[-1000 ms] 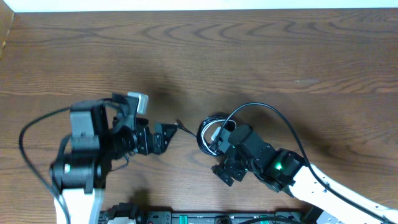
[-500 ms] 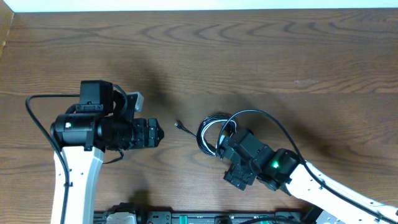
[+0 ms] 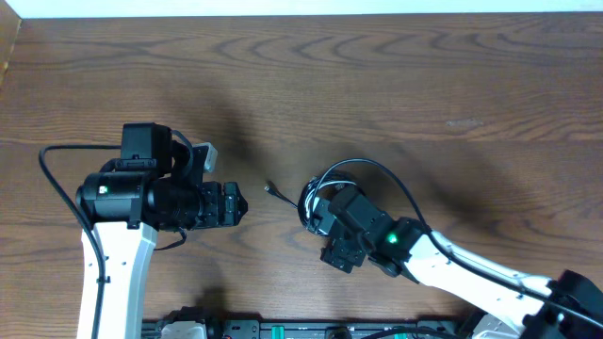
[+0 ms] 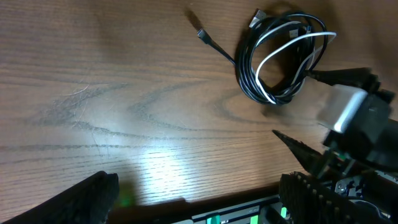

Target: Untangle cables

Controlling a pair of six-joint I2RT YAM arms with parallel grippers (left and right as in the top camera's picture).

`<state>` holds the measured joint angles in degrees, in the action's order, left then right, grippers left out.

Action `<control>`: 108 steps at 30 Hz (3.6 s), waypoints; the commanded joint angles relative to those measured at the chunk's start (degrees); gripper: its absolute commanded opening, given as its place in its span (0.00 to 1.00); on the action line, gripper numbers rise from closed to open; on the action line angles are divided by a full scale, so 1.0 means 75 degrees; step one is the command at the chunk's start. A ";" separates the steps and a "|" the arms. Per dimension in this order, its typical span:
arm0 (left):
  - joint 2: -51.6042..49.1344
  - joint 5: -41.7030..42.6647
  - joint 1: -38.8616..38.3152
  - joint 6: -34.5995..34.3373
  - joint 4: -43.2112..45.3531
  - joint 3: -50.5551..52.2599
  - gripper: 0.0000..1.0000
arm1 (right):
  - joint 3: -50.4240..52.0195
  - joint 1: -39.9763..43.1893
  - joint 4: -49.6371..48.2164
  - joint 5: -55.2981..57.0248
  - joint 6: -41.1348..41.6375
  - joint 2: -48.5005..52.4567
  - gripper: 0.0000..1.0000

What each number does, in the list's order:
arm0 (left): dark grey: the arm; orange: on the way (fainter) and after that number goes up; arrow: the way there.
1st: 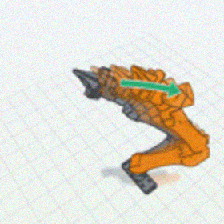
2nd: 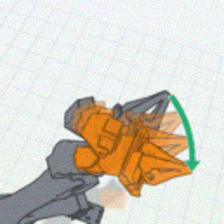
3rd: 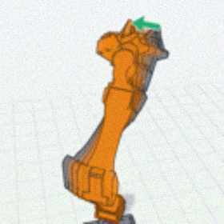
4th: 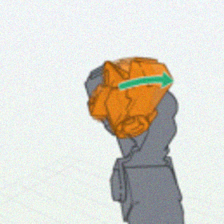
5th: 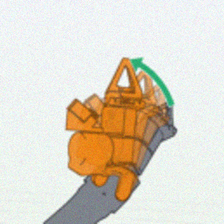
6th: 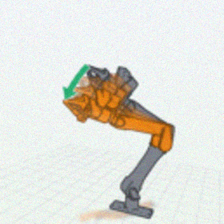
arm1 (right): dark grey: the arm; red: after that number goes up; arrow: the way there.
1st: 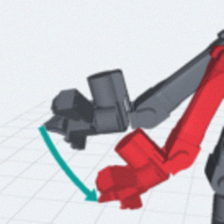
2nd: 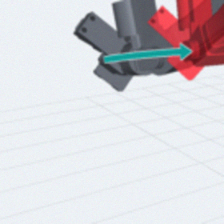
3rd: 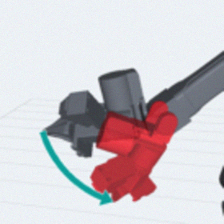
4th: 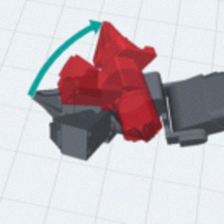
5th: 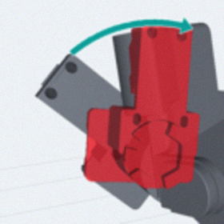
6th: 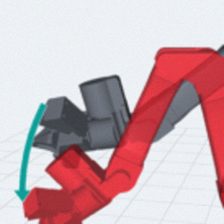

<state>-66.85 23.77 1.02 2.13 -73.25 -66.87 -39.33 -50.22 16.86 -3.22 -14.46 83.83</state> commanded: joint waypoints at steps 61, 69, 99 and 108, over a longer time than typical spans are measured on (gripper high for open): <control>-0.0038 0.1594 -0.2463 0.3165 0.1271 -0.0166 0.91 | -0.0562 -0.0003 0.0294 0.2567 0.1507 -0.2853 0.09; 0.0143 0.0621 -0.2439 0.0624 0.3002 -0.0166 0.98 | -0.0463 0.0070 0.2363 0.2544 0.4409 -0.2087 0.85; 0.0143 0.0615 -0.2439 0.0364 0.2200 -0.0166 0.99 | -0.1897 0.1253 -0.0108 0.2806 0.5345 0.0140 0.02; 0.0140 0.0484 -0.2439 0.0452 0.1915 -0.0166 0.99 | -0.2783 0.2509 0.0125 0.2541 0.5010 -0.0277 0.01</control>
<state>-66.50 28.12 -17.30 4.73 -58.61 -67.00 -59.94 -33.19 16.25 16.40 23.79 81.80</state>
